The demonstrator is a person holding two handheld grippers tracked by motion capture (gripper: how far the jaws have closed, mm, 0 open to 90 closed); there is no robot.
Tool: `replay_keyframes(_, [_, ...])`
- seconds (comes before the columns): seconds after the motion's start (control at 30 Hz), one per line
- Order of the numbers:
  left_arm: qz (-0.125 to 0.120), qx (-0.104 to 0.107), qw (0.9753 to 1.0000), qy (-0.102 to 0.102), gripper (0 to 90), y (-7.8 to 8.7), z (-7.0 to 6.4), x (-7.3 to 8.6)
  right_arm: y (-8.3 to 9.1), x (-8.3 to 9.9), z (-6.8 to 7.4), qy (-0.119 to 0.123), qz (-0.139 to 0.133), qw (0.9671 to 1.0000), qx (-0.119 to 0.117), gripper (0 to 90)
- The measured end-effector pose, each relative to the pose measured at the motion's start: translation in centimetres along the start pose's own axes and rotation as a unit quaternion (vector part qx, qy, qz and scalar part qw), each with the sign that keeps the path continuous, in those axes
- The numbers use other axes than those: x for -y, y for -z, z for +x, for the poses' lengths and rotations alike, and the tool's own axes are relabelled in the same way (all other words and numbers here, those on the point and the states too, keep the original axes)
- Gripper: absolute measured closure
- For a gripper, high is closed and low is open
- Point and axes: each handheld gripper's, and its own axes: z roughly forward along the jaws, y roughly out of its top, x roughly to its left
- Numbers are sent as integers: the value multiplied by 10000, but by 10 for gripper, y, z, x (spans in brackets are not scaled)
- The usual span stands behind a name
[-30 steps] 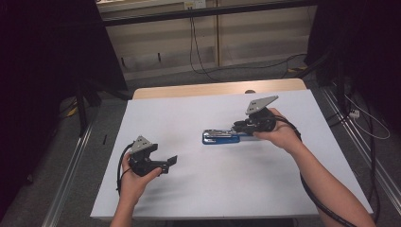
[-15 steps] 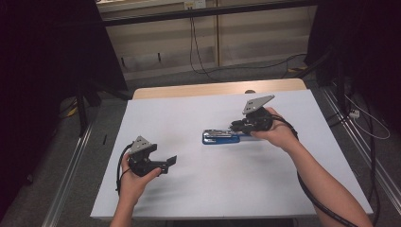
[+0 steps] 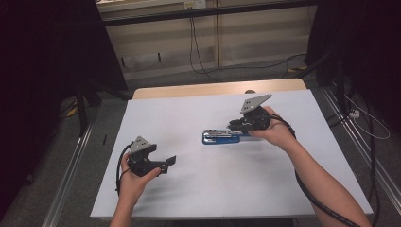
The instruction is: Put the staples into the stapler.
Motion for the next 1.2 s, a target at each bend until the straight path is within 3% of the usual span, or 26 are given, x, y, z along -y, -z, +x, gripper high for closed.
replay_keyframes(1.2, [-15,-27,10000,23,56,1,1,1,-16,-10,-4,156,69,9997,-151,797])
